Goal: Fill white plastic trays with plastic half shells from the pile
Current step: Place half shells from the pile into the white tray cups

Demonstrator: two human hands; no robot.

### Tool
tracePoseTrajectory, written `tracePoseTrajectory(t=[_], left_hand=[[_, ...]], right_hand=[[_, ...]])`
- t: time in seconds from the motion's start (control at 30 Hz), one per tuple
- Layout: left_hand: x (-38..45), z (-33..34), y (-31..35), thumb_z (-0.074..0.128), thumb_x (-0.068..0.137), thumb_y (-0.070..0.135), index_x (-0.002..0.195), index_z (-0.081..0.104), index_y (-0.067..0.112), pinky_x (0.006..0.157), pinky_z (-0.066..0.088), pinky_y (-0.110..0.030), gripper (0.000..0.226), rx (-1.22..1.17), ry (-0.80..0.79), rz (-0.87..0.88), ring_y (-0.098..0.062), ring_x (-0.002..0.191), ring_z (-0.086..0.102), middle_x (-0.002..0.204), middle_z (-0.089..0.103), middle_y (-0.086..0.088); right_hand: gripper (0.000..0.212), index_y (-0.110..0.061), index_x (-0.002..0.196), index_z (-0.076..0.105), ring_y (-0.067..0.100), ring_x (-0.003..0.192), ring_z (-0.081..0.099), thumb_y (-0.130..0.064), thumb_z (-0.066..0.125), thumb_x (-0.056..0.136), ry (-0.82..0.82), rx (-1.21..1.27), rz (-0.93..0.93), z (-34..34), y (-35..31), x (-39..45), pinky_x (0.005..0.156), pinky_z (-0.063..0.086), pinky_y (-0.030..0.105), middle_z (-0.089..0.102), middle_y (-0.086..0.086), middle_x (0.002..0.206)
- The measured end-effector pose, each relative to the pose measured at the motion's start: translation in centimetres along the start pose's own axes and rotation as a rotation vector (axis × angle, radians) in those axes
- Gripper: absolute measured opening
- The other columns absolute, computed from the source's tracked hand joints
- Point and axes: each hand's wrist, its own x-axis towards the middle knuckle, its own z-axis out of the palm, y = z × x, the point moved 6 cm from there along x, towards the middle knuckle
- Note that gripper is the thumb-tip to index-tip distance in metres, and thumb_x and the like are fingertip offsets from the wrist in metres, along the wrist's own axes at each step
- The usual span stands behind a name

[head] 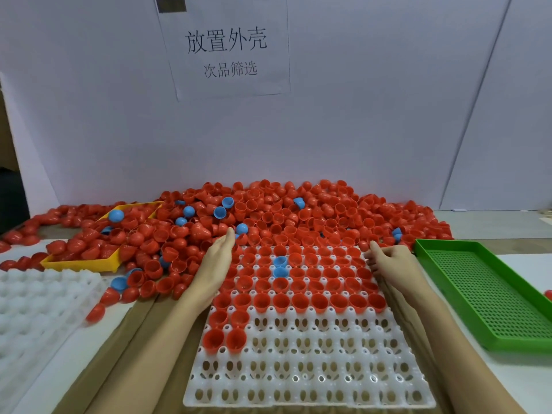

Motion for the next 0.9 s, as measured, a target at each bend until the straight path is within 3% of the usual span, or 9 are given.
tracePoseTrajectory(t=[0.03,0.1,0.17,0.27,0.33,0.43,0.63,0.73,0.9], left_hand=[[-0.2,-0.2,0.0,0.028,0.105,0.064,0.144,0.056,0.023,0.107,0.041,-0.029,0.063,-0.027,-0.009,-0.003,-0.01,0.129,0.054,0.128,0.063,0.013],[-0.4,-0.7,0.0,0.026,0.105,0.063,0.142,0.058,0.021,0.112,0.038,-0.03,0.064,-0.031,-0.015,0.024,-0.009,0.13,0.053,0.134,0.063,0.01],[-0.6,-1.1,0.0,0.025,0.105,0.063,0.142,0.059,0.019,0.123,0.031,-0.039,0.067,-0.001,-0.026,0.051,-0.011,0.138,0.049,0.147,0.057,0.005],[-0.9,-1.3,0.3,0.023,0.104,0.063,0.141,0.061,0.022,0.125,0.028,-0.041,0.067,0.051,-0.035,0.093,-0.008,0.14,0.046,0.149,0.055,0.009],[-1.1,-1.7,0.7,0.023,0.104,0.065,0.14,0.061,0.026,0.122,0.029,-0.036,0.065,0.086,-0.005,0.128,-0.004,0.135,0.046,0.147,0.055,0.014],[-1.3,-2.1,1.1,0.023,0.104,0.064,0.143,0.058,0.024,0.122,0.029,-0.036,0.066,0.104,0.032,0.17,-0.007,0.139,0.045,0.149,0.053,0.012],[-1.9,-2.2,1.8,0.024,0.106,0.059,0.142,0.059,0.02,0.123,0.032,-0.041,0.064,0.095,0.065,0.198,-0.014,0.14,0.047,0.149,0.055,0.007],[-2.4,-2.3,2.5,0.026,0.107,0.056,0.142,0.059,0.021,0.122,0.033,-0.04,0.06,0.101,0.079,0.206,-0.014,0.139,0.048,0.148,0.056,0.006],[-3.5,-1.7,4.2,0.046,0.108,0.036,0.134,0.067,0.02,0.095,0.038,0.0,0.037,0.2,0.085,0.349,0.005,0.128,0.053,0.138,0.063,0.013]], right_hand=[[0.044,-0.009,0.092,0.08,0.022,0.085,0.072,-0.034,0.049,0.11,0.053,-0.003,-0.011,-0.4,0.2,0.1,0.082,0.059,0.041,0.077,0.005,0.084],[0.035,-0.011,0.093,0.077,0.016,0.081,0.068,-0.025,0.05,0.109,0.193,-0.051,-0.065,-1.3,0.4,0.2,0.071,0.054,0.033,0.075,0.003,0.088],[0.022,-0.013,0.113,0.073,0.021,0.098,0.067,-0.015,0.052,0.107,0.291,-0.116,-0.137,-1.9,0.7,0.5,0.086,0.057,0.04,0.071,0.008,0.109],[0.043,-0.016,0.141,0.063,0.035,0.129,0.052,-0.002,0.058,0.1,0.256,-0.259,-0.23,-1.2,1.5,1.2,0.114,0.044,0.051,0.056,0.017,0.138],[0.051,-0.019,0.144,0.061,0.04,0.143,0.038,0.0,0.061,0.097,0.202,-0.401,-0.231,-0.6,2.3,1.7,0.119,0.034,0.053,0.049,0.018,0.152],[0.043,-0.017,0.139,0.067,0.037,0.154,0.028,-0.005,0.059,0.098,0.114,-0.518,-0.219,0.3,3.3,2.2,0.124,0.025,0.052,0.048,0.017,0.158],[0.036,0.0,0.129,0.071,0.036,0.133,0.045,0.007,0.058,0.096,0.19,-0.433,-0.26,-0.3,2.6,1.9,0.112,0.037,0.045,0.065,0.017,0.134],[0.03,-0.001,0.123,0.075,0.032,0.123,0.057,0.007,0.061,0.097,0.306,-0.278,-0.296,-1.6,1.3,1.0,0.108,0.044,0.041,0.068,0.014,0.127],[0.024,-0.025,0.112,0.077,0.005,0.097,0.07,-0.008,0.074,0.095,0.258,0.114,-0.352,-2.3,-2.3,-1.2,0.092,0.056,0.027,0.074,-0.01,0.106]])
